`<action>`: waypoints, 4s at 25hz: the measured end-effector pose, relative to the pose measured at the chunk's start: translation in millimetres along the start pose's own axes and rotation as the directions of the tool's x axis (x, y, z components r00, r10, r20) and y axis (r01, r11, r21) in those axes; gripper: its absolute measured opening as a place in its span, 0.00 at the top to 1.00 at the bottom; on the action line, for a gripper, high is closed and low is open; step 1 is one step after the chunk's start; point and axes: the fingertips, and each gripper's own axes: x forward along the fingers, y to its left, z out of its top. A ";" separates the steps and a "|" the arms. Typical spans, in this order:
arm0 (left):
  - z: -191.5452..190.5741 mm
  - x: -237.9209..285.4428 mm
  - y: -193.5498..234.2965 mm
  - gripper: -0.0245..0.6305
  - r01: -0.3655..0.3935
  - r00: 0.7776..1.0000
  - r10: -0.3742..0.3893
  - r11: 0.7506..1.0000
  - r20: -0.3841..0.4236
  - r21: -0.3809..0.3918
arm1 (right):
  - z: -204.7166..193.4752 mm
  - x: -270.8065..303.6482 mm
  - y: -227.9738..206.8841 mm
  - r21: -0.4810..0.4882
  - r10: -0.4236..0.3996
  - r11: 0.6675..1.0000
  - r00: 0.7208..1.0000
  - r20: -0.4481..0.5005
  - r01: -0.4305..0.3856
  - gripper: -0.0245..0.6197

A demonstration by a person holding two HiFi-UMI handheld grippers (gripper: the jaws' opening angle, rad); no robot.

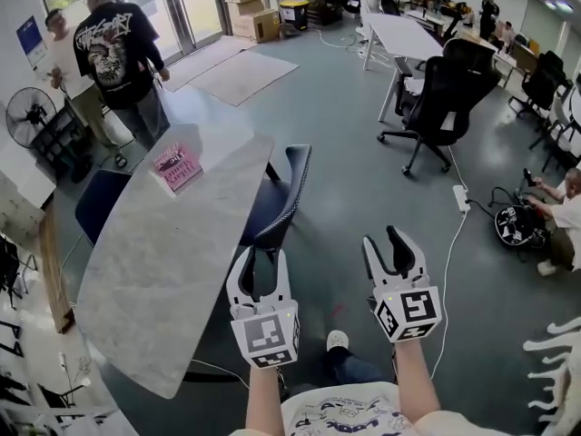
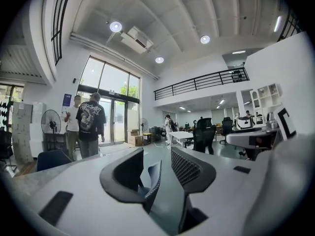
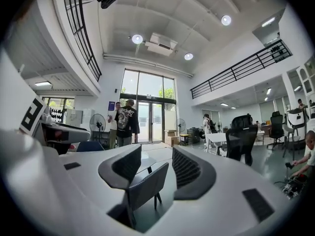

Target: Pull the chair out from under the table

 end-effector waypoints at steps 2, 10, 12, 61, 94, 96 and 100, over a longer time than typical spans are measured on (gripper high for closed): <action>4.6 24.7 -7.2 0.68 -0.013 1.000 0.013 1.000 -0.004 0.003 | 4.8 21.1 -17.0 -0.004 0.023 1.000 1.000 0.000 -0.023 0.66; -1.1 90.6 -18.7 0.68 -0.031 0.999 0.032 0.999 -0.024 0.030 | -2.0 85.5 -52.2 -0.034 0.112 0.993 0.993 -0.021 -0.113 0.64; -7.0 100.5 -19.4 0.68 -0.025 0.999 0.027 0.999 -0.042 0.048 | -5.6 96.1 -55.7 -0.034 0.128 0.991 0.991 -0.032 -0.129 0.64; -68.8 357.6 101.8 0.64 -0.410 0.888 0.399 0.912 -0.227 -0.001 | -108.9 501.1 -60.3 -0.129 0.819 0.469 0.485 -0.308 -0.874 0.57; -318.9 347.4 48.5 0.47 -0.231 0.792 0.215 0.972 -0.571 0.045 | -323.7 541.6 -25.6 -0.208 0.740 -0.214 -0.019 -0.673 -0.954 0.49; -325.8 348.7 51.1 0.47 -0.223 0.788 0.212 0.973 -0.578 0.052 | -327.5 542.6 -20.6 -0.215 0.732 -0.244 -0.034 -0.681 -0.946 0.49; -335.8 353.9 55.1 0.47 -0.196 0.777 0.195 0.979 -0.598 0.064 | -330.1 542.1 -10.1 -0.243 0.725 -0.302 -0.057 -0.686 -0.922 0.49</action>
